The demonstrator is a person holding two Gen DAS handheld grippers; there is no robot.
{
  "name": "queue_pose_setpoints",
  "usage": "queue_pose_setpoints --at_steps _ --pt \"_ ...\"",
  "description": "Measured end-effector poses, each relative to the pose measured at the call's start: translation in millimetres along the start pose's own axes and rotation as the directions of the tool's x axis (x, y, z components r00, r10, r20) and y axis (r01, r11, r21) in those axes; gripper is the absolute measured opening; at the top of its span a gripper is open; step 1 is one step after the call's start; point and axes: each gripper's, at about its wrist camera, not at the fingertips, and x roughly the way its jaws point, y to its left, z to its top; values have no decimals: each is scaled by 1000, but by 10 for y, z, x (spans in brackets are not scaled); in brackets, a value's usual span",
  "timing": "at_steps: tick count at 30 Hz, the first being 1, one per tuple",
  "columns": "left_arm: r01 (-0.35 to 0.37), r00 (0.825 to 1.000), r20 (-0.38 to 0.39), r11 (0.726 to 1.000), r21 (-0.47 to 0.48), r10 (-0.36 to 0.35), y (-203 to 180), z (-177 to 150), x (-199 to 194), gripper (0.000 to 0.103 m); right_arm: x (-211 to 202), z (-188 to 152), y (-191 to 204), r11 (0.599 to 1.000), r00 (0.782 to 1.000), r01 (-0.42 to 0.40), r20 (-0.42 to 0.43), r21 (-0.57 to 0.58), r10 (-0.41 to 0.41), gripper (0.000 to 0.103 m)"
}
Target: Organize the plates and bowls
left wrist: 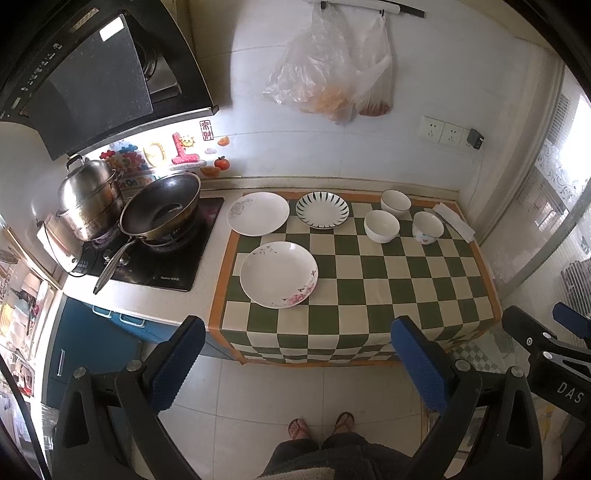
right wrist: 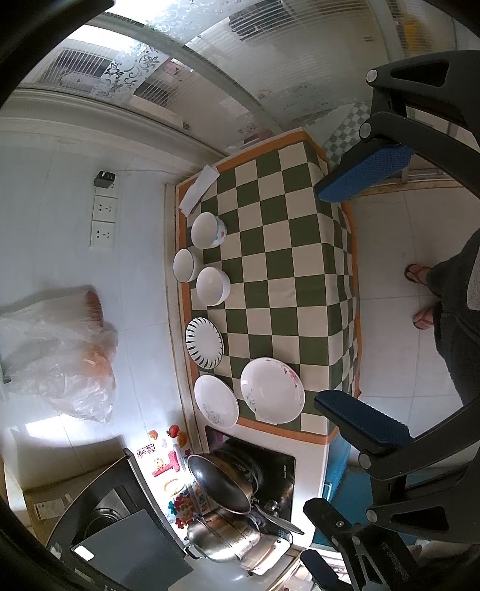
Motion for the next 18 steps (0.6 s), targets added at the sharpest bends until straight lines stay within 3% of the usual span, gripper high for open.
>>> queue_pose_setpoints --at_steps 18 --pt "1 1000 3 1000 0 -1 21 -1 -7 103 0 -17 -8 1000 1000 -4 5 -4 4 103"
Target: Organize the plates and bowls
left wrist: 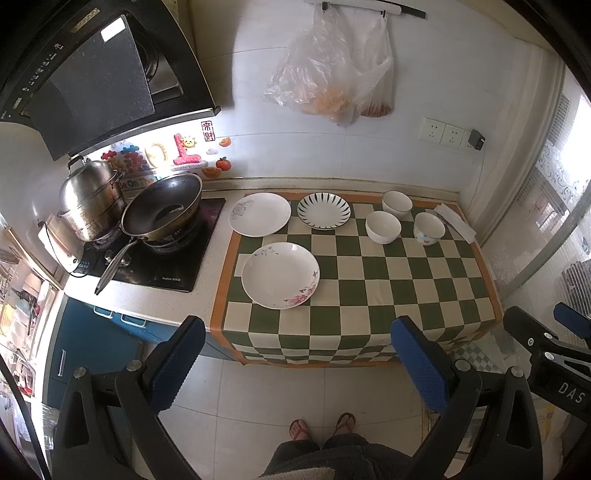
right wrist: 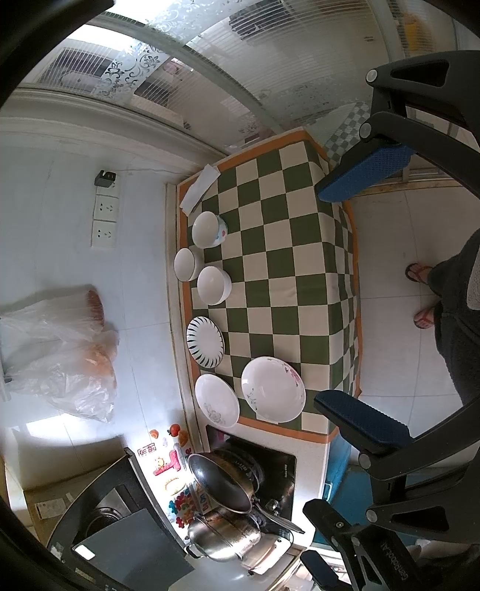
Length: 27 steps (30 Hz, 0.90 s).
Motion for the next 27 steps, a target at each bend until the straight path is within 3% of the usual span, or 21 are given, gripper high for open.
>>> queue_pose_setpoints --at_steps 27 --pt "0 1000 0 1000 -5 0 3 47 21 103 17 -11 25 1000 1000 0 1 2 0 103"
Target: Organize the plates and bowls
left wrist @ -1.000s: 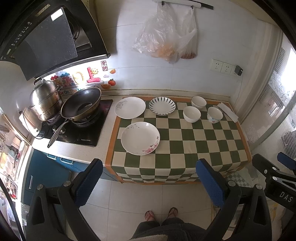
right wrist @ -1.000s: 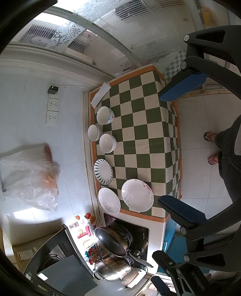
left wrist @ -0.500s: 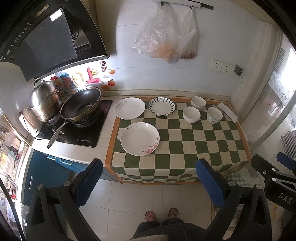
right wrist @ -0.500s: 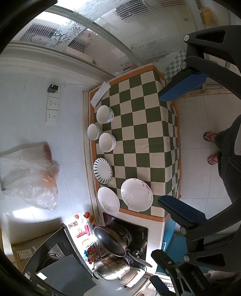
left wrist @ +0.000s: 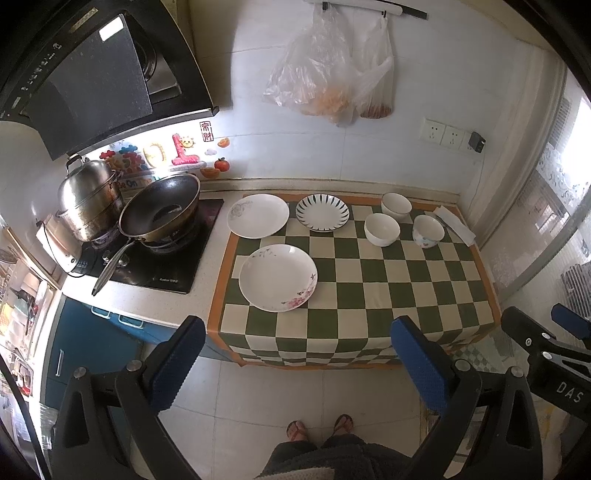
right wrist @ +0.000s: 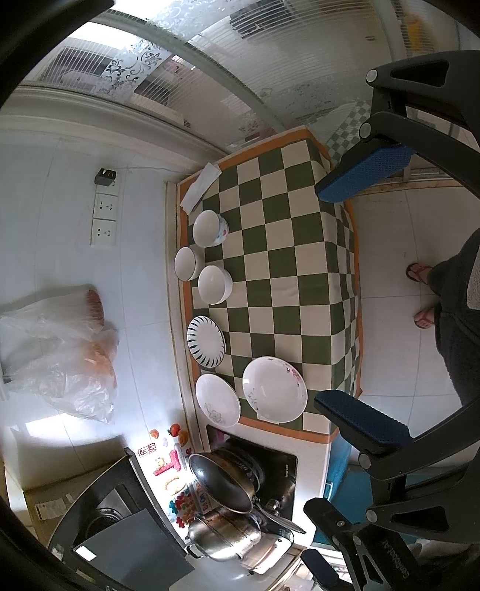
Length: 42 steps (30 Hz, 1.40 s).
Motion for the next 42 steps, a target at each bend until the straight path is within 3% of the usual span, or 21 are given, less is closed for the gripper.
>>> queue_pose_setpoints --at_steps 8,13,16,21,26,30,34,37,40,42 --pt "2 1000 13 999 -33 -2 -49 74 157 103 82 -1 -10 1000 1000 -1 3 -7 1 103" --pt "-37 999 32 996 -85 40 -63 88 518 103 507 137 -102 999 999 -36 10 -10 36 103" --pt "-57 998 28 990 -126 61 0 30 794 103 931 193 -81 992 995 -104 1 -77 104 103" --pt "-12 999 -35 986 -168 7 161 14 1431 103 1603 208 50 968 976 -216 -36 -129 214 103" --pt "-17 994 -109 980 -198 -5 430 83 2135 103 2513 299 315 962 964 -242 -150 -130 222 103" --pt "-27 982 -188 978 -207 -13 752 164 2822 103 3317 401 523 955 930 -289 -255 -64 264 103" --pt "-27 968 -251 984 -176 -18 1047 258 3457 103 4122 475 754 964 906 -264 -346 -6 246 101" --pt "-22 946 -324 989 -143 -25 1291 309 4017 100 4745 526 963 965 870 -258 -424 40 250 96" --pt "-2 914 -403 991 -132 -52 1496 326 4450 89 5203 553 1141 964 838 -260 -483 60 255 88" --pt "13 890 -452 992 -123 -67 1583 316 4719 74 5446 568 1242 964 822 -258 -510 64 254 83"
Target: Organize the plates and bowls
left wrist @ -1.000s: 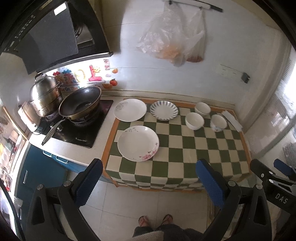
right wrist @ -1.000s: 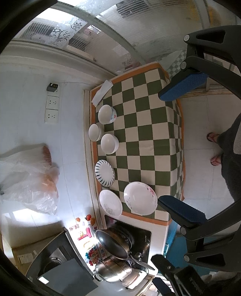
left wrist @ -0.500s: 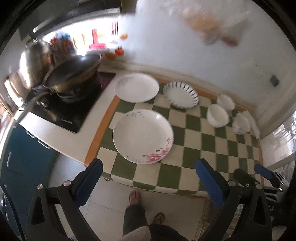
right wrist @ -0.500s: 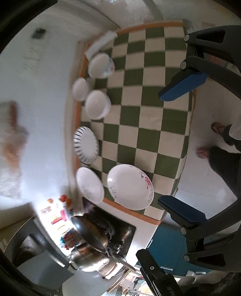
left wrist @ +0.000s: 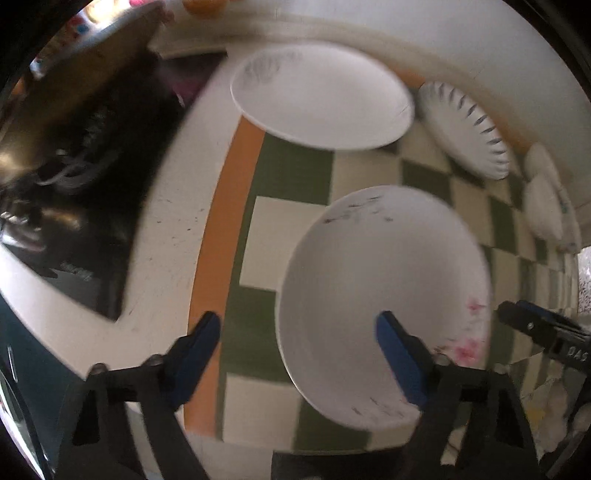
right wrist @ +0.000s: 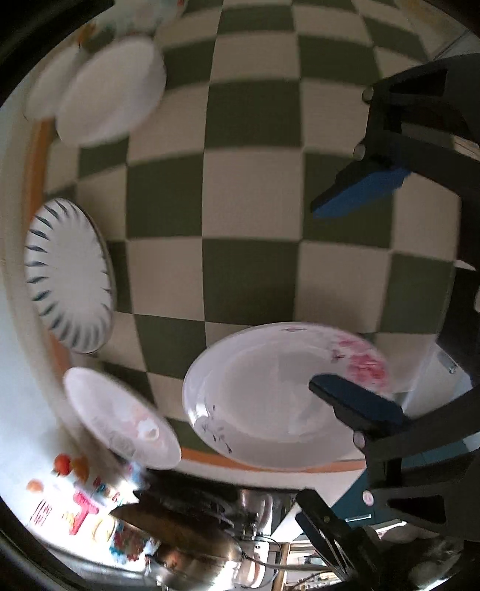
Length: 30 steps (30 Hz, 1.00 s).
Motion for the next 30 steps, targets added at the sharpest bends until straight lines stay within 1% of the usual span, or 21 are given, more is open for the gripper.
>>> queue_pose_setpoints --at_steps 1,2,3,4,5,6,7,8,9,10,11,15,18,19,24,27,29,30 --pt "6 999 -33 1000 4 -6 42 56 120 69 109 70 24 1000 1000 -14 -20 7 14 79" --pt "22 998 -55 1000 3 -22 66 83 181 59 193 123 43 1000 999 -23 -34 14 23 73" --pt "43 996 -74 999 2 -43 82 106 238 51 258 158 62 999 999 -26 -46 21 27 70" --pt "61 994 -87 998 4 -60 91 128 288 48 334 198 82 999 997 -44 -62 31 46 62" --pt "66 993 -98 998 12 -64 89 150 345 42 394 225 106 998 995 -57 -78 39 60 54" --pt "68 992 -104 997 19 -66 85 157 373 35 439 235 132 997 994 -63 -88 42 66 50" --pt "74 991 -113 997 28 -71 72 162 407 34 495 254 161 996 992 -75 -97 41 79 43" --pt "100 989 -117 994 30 -96 56 164 423 33 556 274 189 996 990 -79 -110 37 83 35" --pt "119 986 -118 992 32 -115 32 159 424 29 589 297 206 997 990 -75 -118 34 79 31" --pt "121 986 -116 992 37 -116 8 153 414 29 553 256 234 996 991 -80 -106 30 83 25" --pt "114 988 -112 993 38 -109 -7 148 401 29 565 273 257 996 989 -90 -112 25 92 18" --pt "115 988 -111 993 25 -112 -44 116 375 28 583 309 245 993 989 -118 -89 28 120 15" --pt "92 991 -105 995 36 -88 -129 69 306 28 564 277 210 992 987 -129 -94 19 130 15" --pt "87 991 -104 995 39 -83 -191 102 321 28 564 280 201 991 987 -131 -97 18 132 15" --pt "90 992 -97 995 40 -86 -458 48 179 28 411 312 31 989 985 -147 -86 15 148 15" --pt "98 991 -94 994 51 -93 -661 31 67 28 281 304 -141 986 983 -162 -80 28 164 15" --pt "105 991 -93 993 61 -99 -819 31 43 28 180 298 -264 986 984 -164 -70 30 166 15" --pt "108 990 -92 992 66 -102 -823 28 83 28 124 292 -340 986 984 -164 -63 32 166 15"
